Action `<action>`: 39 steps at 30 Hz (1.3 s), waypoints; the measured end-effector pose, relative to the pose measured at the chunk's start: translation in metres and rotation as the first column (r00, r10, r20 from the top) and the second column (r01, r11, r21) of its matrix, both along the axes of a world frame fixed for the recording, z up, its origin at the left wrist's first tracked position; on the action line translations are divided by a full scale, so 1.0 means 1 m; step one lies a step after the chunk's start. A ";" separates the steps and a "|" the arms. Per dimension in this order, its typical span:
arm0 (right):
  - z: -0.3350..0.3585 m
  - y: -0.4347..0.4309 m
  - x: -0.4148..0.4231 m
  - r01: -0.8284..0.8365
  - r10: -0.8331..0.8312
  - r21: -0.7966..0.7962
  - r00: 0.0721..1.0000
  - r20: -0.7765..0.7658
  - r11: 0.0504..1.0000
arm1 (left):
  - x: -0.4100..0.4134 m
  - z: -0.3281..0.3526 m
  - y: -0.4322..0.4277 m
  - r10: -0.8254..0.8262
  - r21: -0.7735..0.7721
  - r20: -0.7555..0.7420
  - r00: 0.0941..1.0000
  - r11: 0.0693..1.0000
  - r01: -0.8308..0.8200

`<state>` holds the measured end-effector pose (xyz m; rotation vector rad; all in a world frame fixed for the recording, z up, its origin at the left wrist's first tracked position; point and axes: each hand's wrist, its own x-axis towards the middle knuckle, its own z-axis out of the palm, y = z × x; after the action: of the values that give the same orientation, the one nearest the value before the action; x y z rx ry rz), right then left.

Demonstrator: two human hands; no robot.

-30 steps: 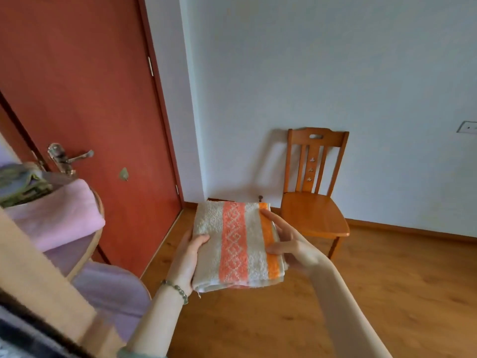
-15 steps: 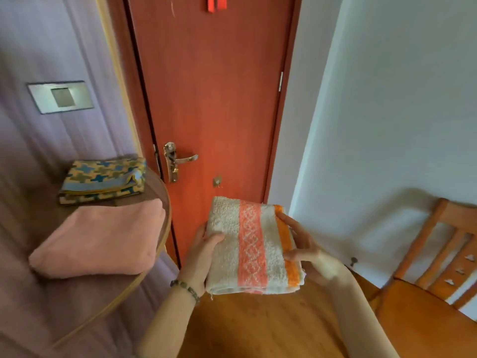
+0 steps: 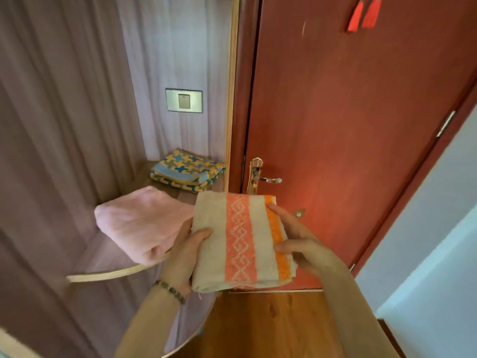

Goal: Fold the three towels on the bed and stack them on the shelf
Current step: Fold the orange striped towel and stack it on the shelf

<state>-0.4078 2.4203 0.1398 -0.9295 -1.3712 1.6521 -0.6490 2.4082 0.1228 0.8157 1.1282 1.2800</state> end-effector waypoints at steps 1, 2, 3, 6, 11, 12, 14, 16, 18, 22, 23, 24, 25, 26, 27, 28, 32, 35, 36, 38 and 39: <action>0.001 0.006 -0.001 -0.027 0.027 0.000 1.000 0.003 1.000 | 0.001 0.002 -0.001 0.032 0.008 -0.010 0.999 0.999 -0.032; 0.002 0.011 -0.002 -0.044 0.044 -0.004 0.999 -0.001 0.999 | 0.000 0.006 -0.003 0.068 0.015 -0.025 0.997 0.998 -0.067; 0.003 0.017 -0.004 -0.063 0.063 -0.009 0.998 -0.012 0.998 | -0.001 0.009 -0.003 0.109 0.022 -0.033 0.994 0.994 -0.108; 0.008 0.040 -0.017 -0.118 0.117 -0.014 0.993 -0.027 0.993 | -0.008 0.017 0.002 0.196 0.038 -0.043 0.980 0.980 -0.195; 0.019 0.083 -0.058 -0.189 0.188 -0.010 0.982 -0.028 0.982 | -0.031 0.031 0.010 0.373 0.054 -0.087 0.924 0.928 -0.370; 0.022 0.092 -0.069 -0.212 0.212 -0.011 0.977 -0.021 0.977 | -0.038 0.034 0.011 0.398 0.053 -0.084 0.914 0.917 -0.395; 0.029 0.107 -0.094 -0.252 0.252 -0.002 0.968 0.011 0.968 | -0.056 0.040 0.011 0.443 0.059 -0.066 0.894 0.896 -0.440; 0.035 0.124 -0.121 -0.287 0.285 0.021 0.957 0.059 0.958 | -0.073 0.044 0.014 0.494 0.060 -0.051 0.868 0.869 -0.491; 0.043 0.140 -0.146 -0.305 0.299 0.037 0.948 0.114 0.952 | -0.087 0.048 0.021 0.529 0.039 -0.081 0.845 0.848 -0.528; 0.048 0.169 -0.192 -0.355 0.338 0.030 0.911 0.236 0.935 | -0.112 0.045 0.036 0.595 -0.015 -0.127 0.794 0.799 -0.601; 0.046 0.173 -0.200 -0.378 0.358 0.021 0.893 0.273 0.926 | -0.118 0.041 0.039 0.603 -0.030 -0.138 0.786 0.791 -0.611; 0.043 0.177 -0.206 -0.397 0.374 0.014 0.874 0.310 0.918 | -0.123 0.036 0.041 0.608 -0.041 -0.152 0.779 0.784 -0.619; 0.039 0.180 -0.210 -0.415 0.385 0.014 0.856 0.345 0.910 | -0.127 0.031 0.042 0.610 -0.047 -0.172 0.774 0.779 -0.625; 0.034 0.182 -0.213 -0.425 0.388 0.018 0.841 0.377 0.905 | -0.130 0.025 0.043 0.614 -0.055 -0.186 0.767 0.773 -0.632; 0.028 0.184 -0.216 -0.434 0.392 0.016 0.828 0.402 0.901 | -0.131 0.019 0.043 0.622 -0.063 -0.205 0.756 0.762 -0.644; 0.024 0.185 -0.218 -0.433 0.390 0.009 0.821 0.418 0.901 | -0.133 0.013 0.043 0.632 -0.068 -0.223 0.742 0.749 -0.659; 0.010 0.191 -0.223 -0.446 0.348 0.053 0.763 0.544 0.893 | -0.135 0.000 0.046 0.577 -0.073 -0.475 0.665 0.727 -0.683; 0.008 0.196 -0.218 -0.459 0.354 0.041 0.736 0.577 0.887 | -0.131 0.002 0.047 0.394 -0.074 -0.763 0.512 0.734 -0.675; 0.009 0.197 -0.217 -0.468 0.346 0.058 0.726 0.594 0.882 | -0.129 -0.001 0.046 0.375 -0.049 -0.800 0.468 0.736 -0.675; 0.014 0.200 -0.215 -0.473 0.278 0.162 0.725 0.630 0.866 | -0.120 0.000 0.041 0.431 0.066 -0.823 0.370 0.719 -0.692; 0.020 0.201 -0.216 -0.478 0.239 0.236 0.735 0.634 0.846 | -0.117 0.002 0.039 0.476 0.169 -0.828 0.296 0.717 -0.677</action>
<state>-0.6235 2.6216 0.1593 -1.0131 -2.3481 1.3086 -0.7657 2.4474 0.1251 0.8988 2.5333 1.2963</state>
